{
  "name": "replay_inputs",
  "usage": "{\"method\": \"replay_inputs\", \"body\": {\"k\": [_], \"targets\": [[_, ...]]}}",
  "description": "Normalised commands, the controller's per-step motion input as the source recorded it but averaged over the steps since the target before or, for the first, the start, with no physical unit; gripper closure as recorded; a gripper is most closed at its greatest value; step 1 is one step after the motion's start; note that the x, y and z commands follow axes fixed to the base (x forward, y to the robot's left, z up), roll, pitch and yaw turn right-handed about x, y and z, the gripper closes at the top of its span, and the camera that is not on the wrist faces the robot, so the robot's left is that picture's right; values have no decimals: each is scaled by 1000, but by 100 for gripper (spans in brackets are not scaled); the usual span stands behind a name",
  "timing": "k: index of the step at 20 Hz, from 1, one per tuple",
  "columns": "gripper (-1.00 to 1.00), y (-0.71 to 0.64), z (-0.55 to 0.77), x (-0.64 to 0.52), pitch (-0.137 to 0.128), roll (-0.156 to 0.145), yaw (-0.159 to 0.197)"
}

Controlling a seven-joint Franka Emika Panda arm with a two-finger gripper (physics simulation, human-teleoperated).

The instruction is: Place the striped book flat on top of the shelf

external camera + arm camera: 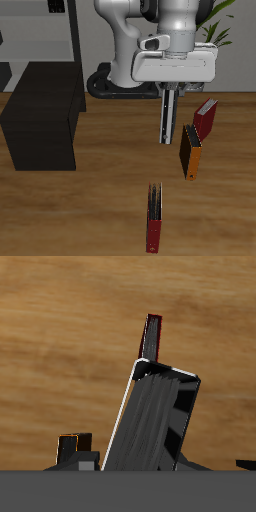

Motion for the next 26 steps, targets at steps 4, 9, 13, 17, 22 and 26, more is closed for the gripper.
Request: {"method": "replay_inputs", "body": {"k": [4, 9, 13, 17, 22, 26], "targets": [[100, -135, 164, -300, 20, -33, 24], [100, -255, 142, -317, 15, -75, 67], [100, -330, 278, -289, -12, -110, 57], [100, -346, 237, -281, -6, -137, 69], [100, -341, 206, -226, -41, -124, 54], [100, -631, 91, -253, -61, -255, -34]]}}
